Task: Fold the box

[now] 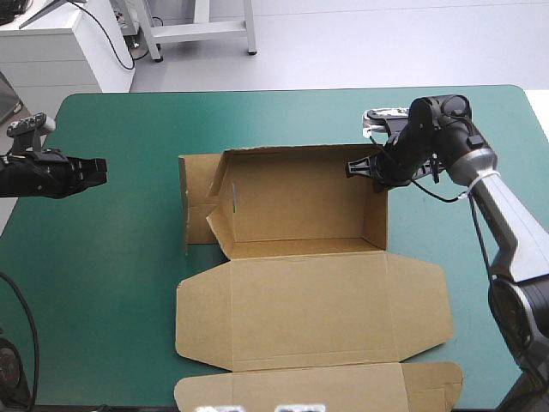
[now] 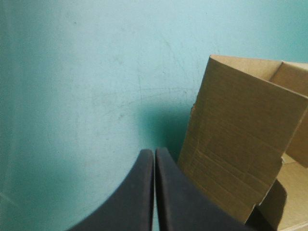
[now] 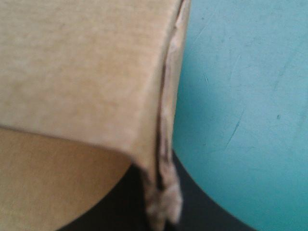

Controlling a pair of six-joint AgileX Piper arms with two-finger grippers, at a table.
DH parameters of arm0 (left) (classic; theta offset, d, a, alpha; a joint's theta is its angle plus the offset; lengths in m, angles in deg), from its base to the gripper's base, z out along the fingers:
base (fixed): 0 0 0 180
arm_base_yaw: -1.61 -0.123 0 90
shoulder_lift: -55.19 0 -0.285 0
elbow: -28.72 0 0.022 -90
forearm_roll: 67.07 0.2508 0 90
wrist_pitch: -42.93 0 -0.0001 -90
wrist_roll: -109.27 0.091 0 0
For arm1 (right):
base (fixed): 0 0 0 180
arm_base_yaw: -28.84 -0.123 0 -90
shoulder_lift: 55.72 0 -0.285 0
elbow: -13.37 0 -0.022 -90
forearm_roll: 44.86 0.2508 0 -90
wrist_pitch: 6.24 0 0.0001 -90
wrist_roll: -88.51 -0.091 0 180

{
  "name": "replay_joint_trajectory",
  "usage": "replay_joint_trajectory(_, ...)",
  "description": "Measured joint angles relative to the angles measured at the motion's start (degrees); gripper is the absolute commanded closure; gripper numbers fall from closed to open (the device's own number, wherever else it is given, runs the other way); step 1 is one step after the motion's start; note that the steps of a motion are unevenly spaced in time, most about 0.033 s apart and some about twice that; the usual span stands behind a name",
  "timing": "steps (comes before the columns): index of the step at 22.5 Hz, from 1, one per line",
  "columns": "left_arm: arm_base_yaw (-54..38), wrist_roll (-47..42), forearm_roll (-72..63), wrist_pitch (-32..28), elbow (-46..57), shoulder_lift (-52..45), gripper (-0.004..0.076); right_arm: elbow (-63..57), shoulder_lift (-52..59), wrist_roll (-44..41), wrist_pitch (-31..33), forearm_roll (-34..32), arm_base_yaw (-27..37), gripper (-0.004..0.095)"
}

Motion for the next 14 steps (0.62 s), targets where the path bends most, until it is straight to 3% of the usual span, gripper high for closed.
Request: replay_joint_trajectory(14, 0.0, 0.1, 0.0, 0.0, 0.0, 0.0, 0.0731, 7.0, -9.7, 2.1, -3.0, -2.7, 1.2, 0.088)
